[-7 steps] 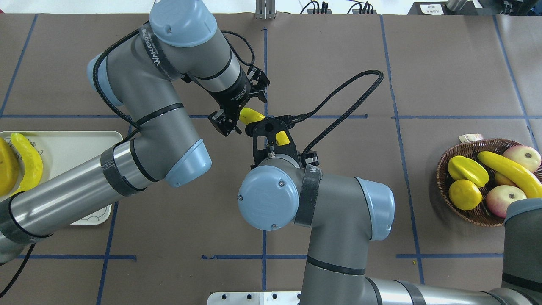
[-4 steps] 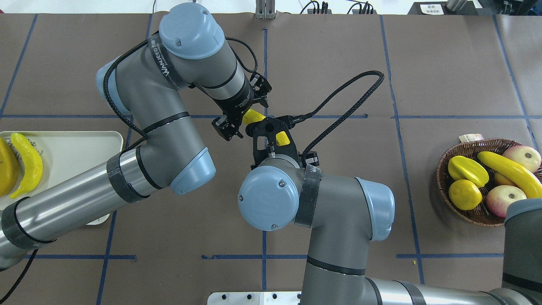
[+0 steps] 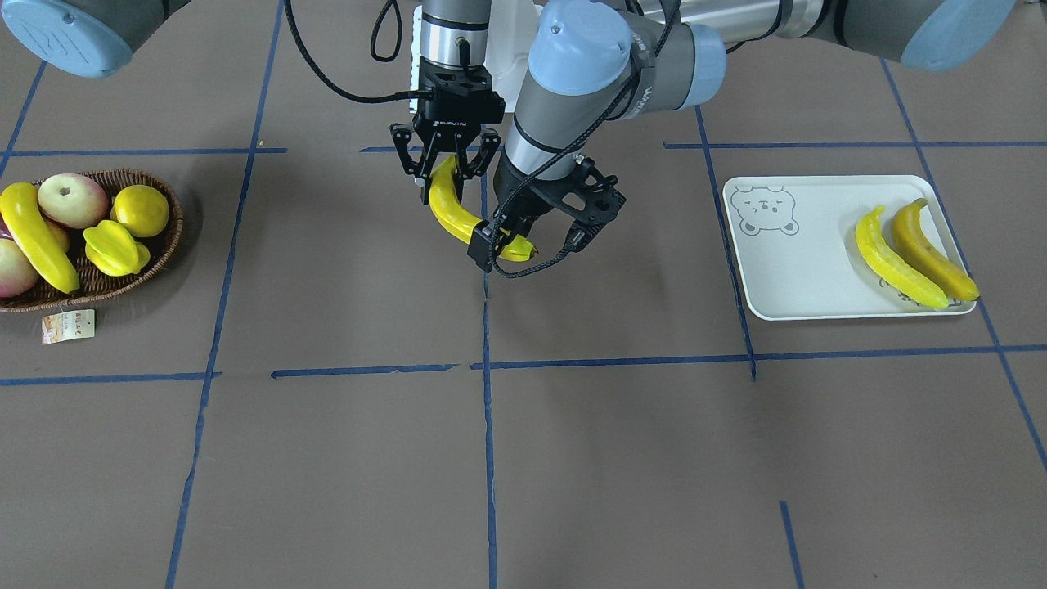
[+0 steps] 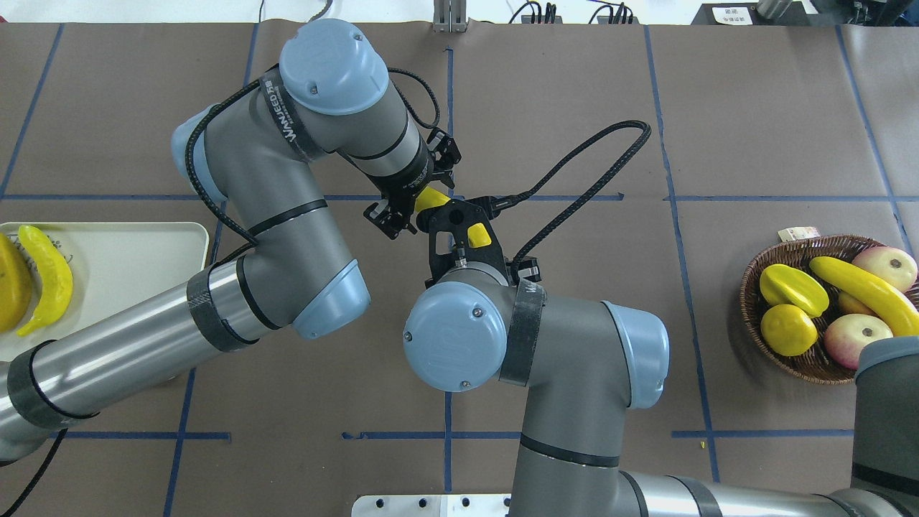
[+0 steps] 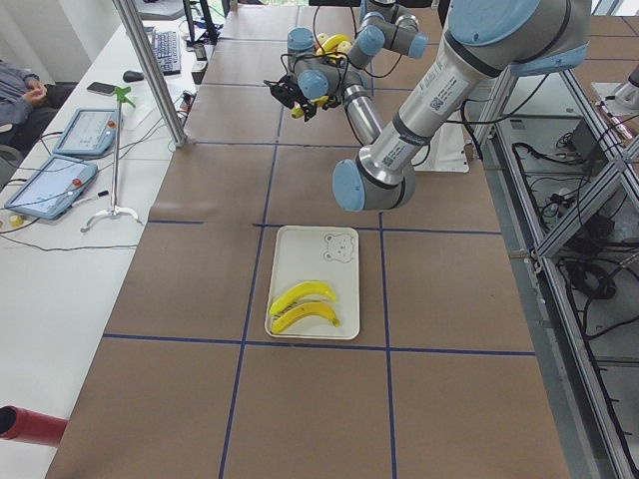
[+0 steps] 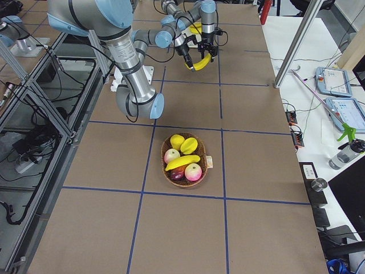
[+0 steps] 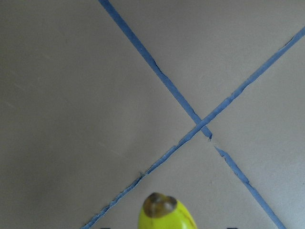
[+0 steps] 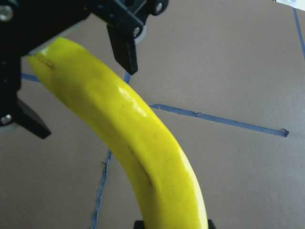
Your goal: Transfer all bananas from basket to plate
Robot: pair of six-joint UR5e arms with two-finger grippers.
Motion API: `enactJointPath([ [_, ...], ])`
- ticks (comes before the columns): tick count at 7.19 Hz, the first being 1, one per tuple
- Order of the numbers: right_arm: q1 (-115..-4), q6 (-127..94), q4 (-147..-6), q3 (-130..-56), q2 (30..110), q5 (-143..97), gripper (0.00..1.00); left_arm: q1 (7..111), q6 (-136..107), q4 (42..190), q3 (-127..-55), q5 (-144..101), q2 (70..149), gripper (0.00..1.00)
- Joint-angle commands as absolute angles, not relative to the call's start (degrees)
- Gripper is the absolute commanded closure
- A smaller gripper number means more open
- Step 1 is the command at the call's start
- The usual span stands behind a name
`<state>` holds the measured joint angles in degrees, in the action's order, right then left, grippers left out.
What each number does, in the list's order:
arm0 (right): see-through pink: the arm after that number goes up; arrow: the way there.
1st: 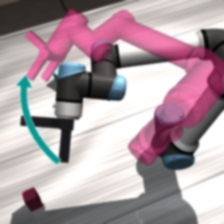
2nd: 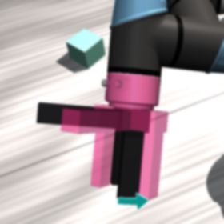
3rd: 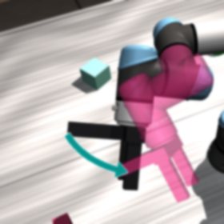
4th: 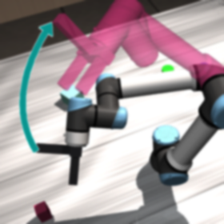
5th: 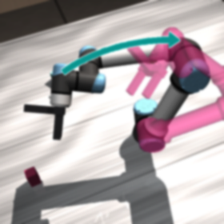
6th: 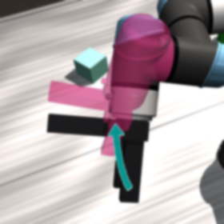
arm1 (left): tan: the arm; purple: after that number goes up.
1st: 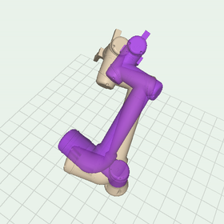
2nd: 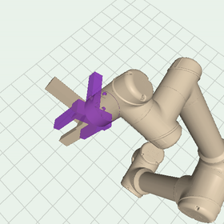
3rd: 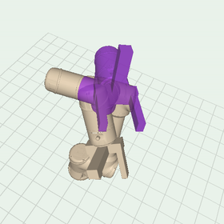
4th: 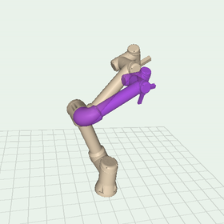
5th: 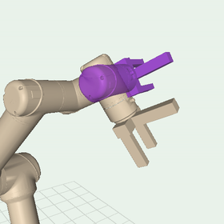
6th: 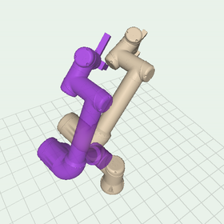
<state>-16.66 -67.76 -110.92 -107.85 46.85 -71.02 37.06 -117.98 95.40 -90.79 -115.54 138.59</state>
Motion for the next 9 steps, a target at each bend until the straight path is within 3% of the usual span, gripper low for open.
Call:
enactJointPath([
  [1, -16.7, -67.76, -110.92, -107.93, 46.85, -71.02, 0.95, 37.0, -117.95, 95.62, -90.79, -115.49, 138.6, 0.21],
  [2, -16.7, -67.76, -110.92, -107.93, 46.76, -70.93, 0.95, 37.0, -117.95, 95.62, -90.88, -115.49, 138.6, 0.26],
  [3, -16.61, -67.76, -110.92, -108.02, 46.84, -70.75, 0.95, 36.91, -117.86, 95.71, -90.88, -115.49, 138.69, 0.39],
  [4, -16.7, -67.76, -110.92, -108.02, 46.85, -70.66, 0.94, 37.0, -117.95, 95.71, -90.88, -115.49, 138.69, 0.58],
  [5, -16.61, -67.76, -110.92, -108.02, 46.85, -70.66, 0.89, 37.0, -117.86, 95.71, -90.97, -115.49, 138.6, 0.83],
  [6, -16.7, -67.68, -110.83, -108.19, 46.76, -70.84, 0.79, 37.0, -117.25, 95.71, -91.05, -115.4, 138.52, 1.0],
  [8, -16.61, -68.02, -108.39, -108.19, 47.46, -70.67, 0.01, 37.0, -117.16, 95.63, -91.23, -115.4, 138.25, 1.0],
  [9, -16.61, -68.03, -108.28, -108.11, 47.46, -70.75, 0.01, 37.0, -117.16, 95.63, -91.32, -115.4, 138.16, 1.0],
])
